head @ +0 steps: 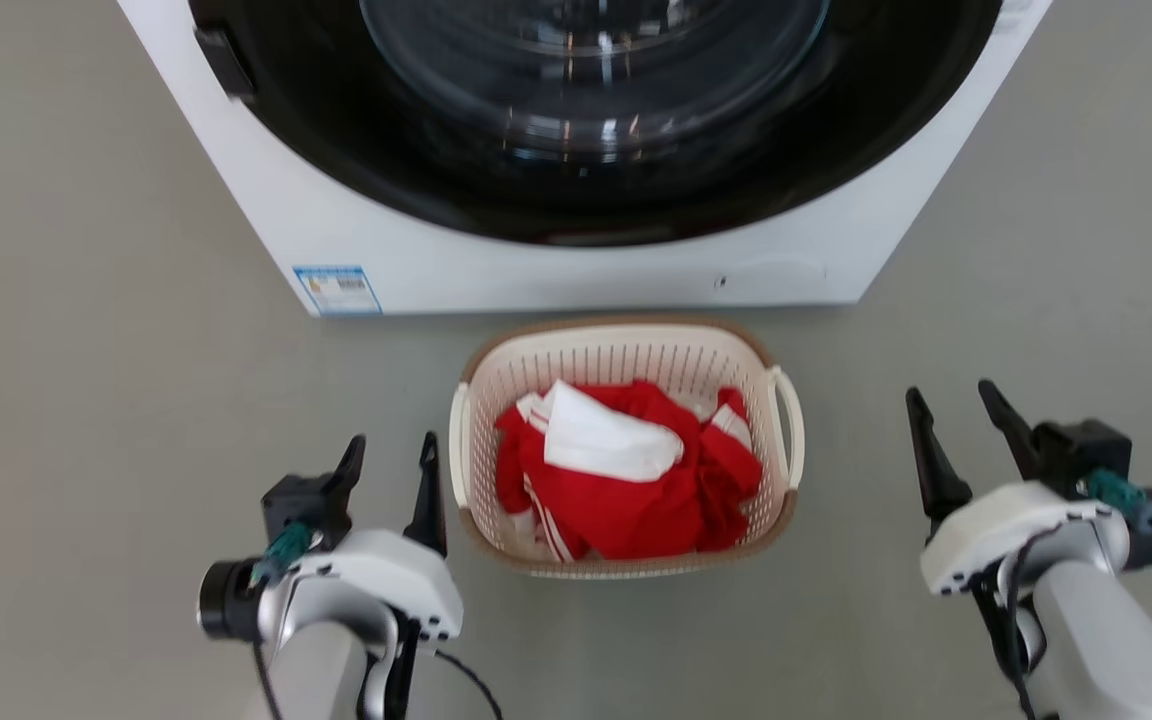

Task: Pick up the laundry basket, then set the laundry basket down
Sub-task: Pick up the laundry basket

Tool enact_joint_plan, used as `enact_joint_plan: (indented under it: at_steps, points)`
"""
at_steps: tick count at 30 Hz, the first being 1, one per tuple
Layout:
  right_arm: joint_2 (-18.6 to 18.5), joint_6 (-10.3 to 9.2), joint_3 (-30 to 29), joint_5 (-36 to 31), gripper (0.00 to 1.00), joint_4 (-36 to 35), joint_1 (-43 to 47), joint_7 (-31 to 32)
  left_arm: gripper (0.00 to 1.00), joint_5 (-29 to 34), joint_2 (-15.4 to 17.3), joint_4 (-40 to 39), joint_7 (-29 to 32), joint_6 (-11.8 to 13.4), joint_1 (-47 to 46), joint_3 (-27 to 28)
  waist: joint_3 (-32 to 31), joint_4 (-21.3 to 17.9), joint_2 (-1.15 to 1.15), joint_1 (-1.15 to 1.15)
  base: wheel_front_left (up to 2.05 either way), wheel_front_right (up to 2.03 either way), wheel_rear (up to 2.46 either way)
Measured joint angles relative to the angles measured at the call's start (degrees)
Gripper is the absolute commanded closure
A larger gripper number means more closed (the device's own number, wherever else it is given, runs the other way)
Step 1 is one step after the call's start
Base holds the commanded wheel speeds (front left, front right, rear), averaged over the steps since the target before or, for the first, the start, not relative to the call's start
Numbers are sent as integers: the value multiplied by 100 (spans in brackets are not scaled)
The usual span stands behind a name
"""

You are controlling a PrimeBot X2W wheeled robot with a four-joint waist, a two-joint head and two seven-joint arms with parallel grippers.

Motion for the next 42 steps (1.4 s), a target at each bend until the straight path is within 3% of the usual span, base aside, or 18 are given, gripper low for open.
enact_joint_plan:
  at_steps: [19,32,42]
  points:
    - [-299,1,534,479,0,2029,-1976,0,0,-1348,-40,2206,-9,79,-2425,-1467,1698,156,0,0,0,0,0]
    - [-369,1,1276,942,0,2784,-2822,0,0,-2470,-49,2891,-25,356,-3466,-2579,2439,272,0,0,0,0,0]
    - [-407,1,1719,1292,0,2983,-3266,0,0,-3101,-47,2998,-26,525,-4030,-3294,2910,346,0,0,0,0,0]
